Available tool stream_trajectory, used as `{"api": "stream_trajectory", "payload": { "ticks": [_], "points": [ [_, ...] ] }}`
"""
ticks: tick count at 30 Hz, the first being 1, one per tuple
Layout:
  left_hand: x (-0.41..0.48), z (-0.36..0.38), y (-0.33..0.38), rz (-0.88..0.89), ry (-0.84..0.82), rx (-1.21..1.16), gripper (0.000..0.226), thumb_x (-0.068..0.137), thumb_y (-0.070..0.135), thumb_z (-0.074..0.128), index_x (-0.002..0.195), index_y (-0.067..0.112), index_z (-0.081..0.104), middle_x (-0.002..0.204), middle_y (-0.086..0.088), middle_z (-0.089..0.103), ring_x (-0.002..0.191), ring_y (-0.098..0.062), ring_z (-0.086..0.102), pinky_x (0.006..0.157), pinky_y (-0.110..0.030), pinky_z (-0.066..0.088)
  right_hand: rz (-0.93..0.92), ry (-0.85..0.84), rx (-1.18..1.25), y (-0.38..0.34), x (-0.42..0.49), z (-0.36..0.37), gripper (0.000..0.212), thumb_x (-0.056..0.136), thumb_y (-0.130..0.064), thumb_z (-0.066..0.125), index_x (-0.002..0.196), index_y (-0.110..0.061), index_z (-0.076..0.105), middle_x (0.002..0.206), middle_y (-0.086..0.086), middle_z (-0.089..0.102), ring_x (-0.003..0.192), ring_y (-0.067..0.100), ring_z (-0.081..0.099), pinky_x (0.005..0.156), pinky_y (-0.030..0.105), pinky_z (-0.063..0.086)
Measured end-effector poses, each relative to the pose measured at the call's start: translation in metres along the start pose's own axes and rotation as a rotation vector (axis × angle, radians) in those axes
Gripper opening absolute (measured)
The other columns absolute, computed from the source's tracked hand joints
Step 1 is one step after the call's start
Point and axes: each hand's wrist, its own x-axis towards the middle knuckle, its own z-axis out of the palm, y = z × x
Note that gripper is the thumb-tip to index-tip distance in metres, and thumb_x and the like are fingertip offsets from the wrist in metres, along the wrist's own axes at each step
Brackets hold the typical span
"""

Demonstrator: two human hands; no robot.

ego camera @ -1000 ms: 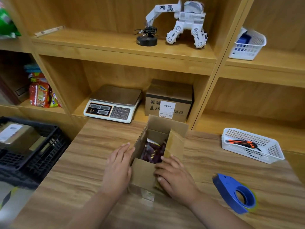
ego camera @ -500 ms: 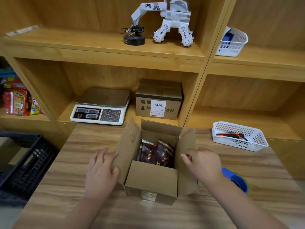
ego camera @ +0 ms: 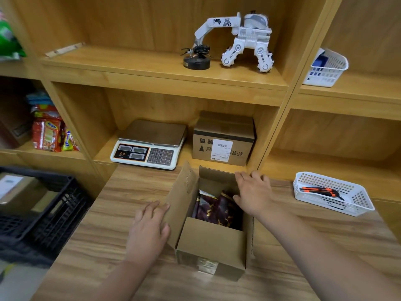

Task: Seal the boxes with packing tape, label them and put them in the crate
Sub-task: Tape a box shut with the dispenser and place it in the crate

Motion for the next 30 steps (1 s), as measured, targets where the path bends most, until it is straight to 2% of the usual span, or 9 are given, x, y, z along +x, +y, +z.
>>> {"api": "stream_trajectory", "payload": {
  "ticks": [2,4,9,14,17,21,25,28,30],
  "points": [
    [0.000,0.000,0.001,0.006,0.016,-0.004,0.047,0.066,0.020,0.064,0.113,0.020,0.064,0.113,-0.004,0.063,0.107,-0.019,0.042,0.082,-0.039,0.052,-0.064,-0.009,-0.008,-0.002,0.002,0.002,0.039,0.092,-0.050,0.041,0.113,-0.024,0.061,0.111,-0.004,0.062,0.118,0.020,0.040,0.106,0.043,0.018],
    [0.000,-0.001,0.004,0.010,0.021,-0.029,0.049,0.065,0.017,0.066,0.114,0.020,0.064,0.113,-0.003,0.063,0.106,-0.018,0.041,0.081,-0.038,0.052,-0.137,-0.184,-0.086,-0.008,0.001,0.006,0.050,0.094,-0.056,0.029,0.097,-0.027,0.070,0.097,-0.004,0.065,0.116,0.020,0.044,0.111,0.048,0.003],
    [0.000,-0.002,0.013,-0.003,-0.043,-0.047,0.057,0.058,0.009,0.079,0.113,0.021,0.064,0.113,-0.001,0.064,0.105,-0.017,0.046,0.074,-0.036,0.055,-0.246,-0.398,-0.242,-0.029,0.012,0.010,0.060,0.096,-0.059,0.017,0.113,-0.029,0.067,0.114,-0.001,0.064,0.129,0.024,0.040,0.110,0.056,-0.017],
    [-0.001,-0.004,0.020,-0.006,-0.050,-0.067,0.053,0.069,0.009,0.073,0.119,0.023,0.062,0.122,0.001,0.060,0.108,-0.019,0.057,0.080,-0.032,0.053,-0.301,-0.305,-0.094,-0.049,0.017,0.024,0.040,0.098,-0.032,0.030,0.102,-0.029,0.069,0.102,-0.001,0.067,0.117,0.026,0.048,0.109,0.056,-0.018],
    [-0.002,-0.009,0.028,-0.052,-0.076,-0.138,0.061,0.086,0.017,0.058,0.142,0.025,0.037,0.140,0.005,0.044,0.122,-0.014,0.047,0.095,-0.027,0.042,-0.241,-0.158,0.199,-0.057,0.018,0.037,0.041,0.097,-0.026,0.029,0.093,-0.022,0.069,0.094,0.000,0.068,0.106,0.021,0.055,0.115,0.044,-0.014],
    [-0.002,-0.012,0.034,-0.164,-0.186,-0.212,0.080,0.095,0.027,0.047,0.148,0.026,-0.012,0.139,0.010,0.045,0.113,-0.012,0.054,0.088,-0.023,0.041,-0.126,-0.131,0.774,-0.059,0.016,0.055,0.028,0.098,-0.021,0.044,0.109,-0.017,0.069,0.118,0.000,0.066,0.120,0.016,0.050,0.118,0.028,0.000],
    [0.000,-0.010,0.034,-0.147,-0.275,-0.302,0.068,0.095,0.027,0.044,0.149,0.036,0.004,0.140,0.002,0.048,0.122,-0.014,0.050,0.098,-0.027,0.042,0.040,-0.121,1.088,-0.061,0.018,0.065,0.022,0.095,-0.015,0.052,0.107,-0.014,0.070,0.115,-0.001,0.066,0.133,0.017,0.036,0.116,0.026,0.013],
    [-0.001,-0.007,0.040,-0.109,-0.303,-0.458,0.059,0.089,0.036,0.049,0.143,0.041,0.024,0.145,0.017,0.038,0.132,0.002,0.036,0.109,-0.020,0.030,0.128,-0.071,1.217,-0.064,0.022,0.062,0.020,0.092,-0.009,0.055,0.105,-0.013,0.071,0.103,-0.004,0.067,0.113,0.016,0.057,0.100,0.026,0.041],
    [0.004,-0.013,0.053,-0.129,-0.328,-0.668,0.056,0.079,0.050,0.049,0.133,0.048,0.032,0.143,0.029,0.027,0.135,0.010,0.023,0.115,-0.023,0.023,0.152,-0.011,1.247,-0.062,0.022,0.058,0.019,0.092,-0.008,0.055,0.100,-0.014,0.072,0.096,-0.007,0.068,0.098,0.013,0.062,0.085,0.017,0.044]
  ]
}}
